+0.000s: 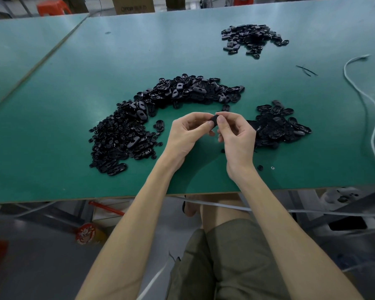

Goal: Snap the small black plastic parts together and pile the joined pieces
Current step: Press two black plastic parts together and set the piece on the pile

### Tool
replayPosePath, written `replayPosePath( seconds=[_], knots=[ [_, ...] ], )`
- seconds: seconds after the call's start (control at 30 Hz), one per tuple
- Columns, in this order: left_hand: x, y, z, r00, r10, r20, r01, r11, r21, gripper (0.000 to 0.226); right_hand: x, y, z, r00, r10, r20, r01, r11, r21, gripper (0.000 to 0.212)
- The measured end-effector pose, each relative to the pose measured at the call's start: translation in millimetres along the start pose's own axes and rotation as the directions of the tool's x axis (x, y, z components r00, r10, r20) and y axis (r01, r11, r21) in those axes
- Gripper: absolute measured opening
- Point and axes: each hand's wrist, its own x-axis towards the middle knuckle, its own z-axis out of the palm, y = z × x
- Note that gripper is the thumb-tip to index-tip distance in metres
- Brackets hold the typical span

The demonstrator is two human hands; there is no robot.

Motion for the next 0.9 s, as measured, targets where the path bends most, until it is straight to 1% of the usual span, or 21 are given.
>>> replayPosePath(
  seconds=[0.17, 0.3, 0.47, 0.63, 0.9],
  knots=[
    [-0.4, -0.2, 1.1, 1.000, -0.008, -0.026, 0.008, 1.000, -0.002, 0.012, 0.2, 1.9, 0.5, 1.000, -0.003, 0.027, 0.003, 1.000, 0.010, 0.012],
    [-0.5, -0.4, 1.3, 0.998, 0.000, -0.059, 0.001, 1.000, 0.004, 0.017, 0.6, 2.8, 0.3, 0.999, 0.011, 0.034, -0.012, 1.000, 0.025, 0.015],
    [-0.7, -0.5, 1.5, 0.998, -0.011, -0.064, 0.011, 1.000, 0.000, 0.021, 1.1, 4.2, 0.1, 1.000, 0.004, 0.026, -0.005, 1.000, 0.014, 0.017],
    [-0.8, -0.1, 2.2, 0.996, 0.007, -0.091, -0.005, 1.000, 0.025, 0.020, 2.0, 6.0, -0.2, 0.999, 0.005, 0.046, -0.006, 1.000, 0.010, 0.017],
    [-1.5, -0.1, 1.7, 0.996, 0.012, -0.091, -0.009, 1.000, 0.025, 0.018, 1.9, 6.2, 0.8, 0.999, 0.021, 0.041, -0.021, 1.000, 0.019, 0.018]
  ],
)
